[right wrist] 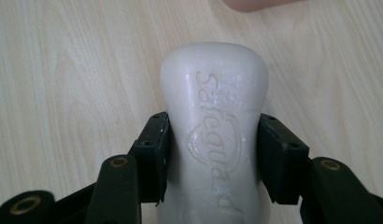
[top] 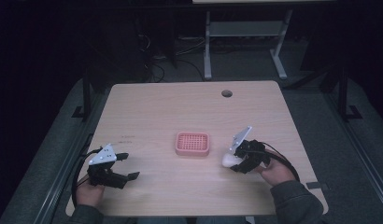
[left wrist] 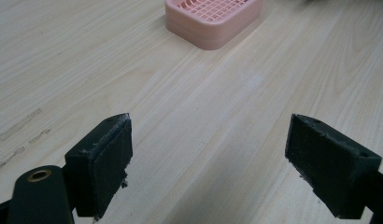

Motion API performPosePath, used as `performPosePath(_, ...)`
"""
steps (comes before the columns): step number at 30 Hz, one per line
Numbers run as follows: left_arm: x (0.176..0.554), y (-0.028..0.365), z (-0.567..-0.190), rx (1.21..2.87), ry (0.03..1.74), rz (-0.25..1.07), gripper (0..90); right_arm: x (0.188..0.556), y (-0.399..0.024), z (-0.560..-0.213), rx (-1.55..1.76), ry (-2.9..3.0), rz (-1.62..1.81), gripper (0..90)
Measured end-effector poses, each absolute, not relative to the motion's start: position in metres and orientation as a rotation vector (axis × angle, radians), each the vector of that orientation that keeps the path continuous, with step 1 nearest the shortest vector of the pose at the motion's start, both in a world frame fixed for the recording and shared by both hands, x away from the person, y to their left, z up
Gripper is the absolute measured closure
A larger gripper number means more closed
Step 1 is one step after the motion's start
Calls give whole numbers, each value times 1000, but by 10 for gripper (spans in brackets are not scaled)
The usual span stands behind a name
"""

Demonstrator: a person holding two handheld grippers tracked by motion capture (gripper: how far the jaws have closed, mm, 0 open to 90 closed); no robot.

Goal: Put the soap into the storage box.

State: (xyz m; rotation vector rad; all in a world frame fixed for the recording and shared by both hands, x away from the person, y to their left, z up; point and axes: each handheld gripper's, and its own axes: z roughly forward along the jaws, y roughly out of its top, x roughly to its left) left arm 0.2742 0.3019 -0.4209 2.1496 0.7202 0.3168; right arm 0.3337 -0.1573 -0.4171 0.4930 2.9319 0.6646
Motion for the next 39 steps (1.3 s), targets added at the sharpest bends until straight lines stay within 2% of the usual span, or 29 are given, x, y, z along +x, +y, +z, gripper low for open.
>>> performPosePath(39,274,303,-420,2138,722,321,148,370,-111,-406,387,2978,640,488)
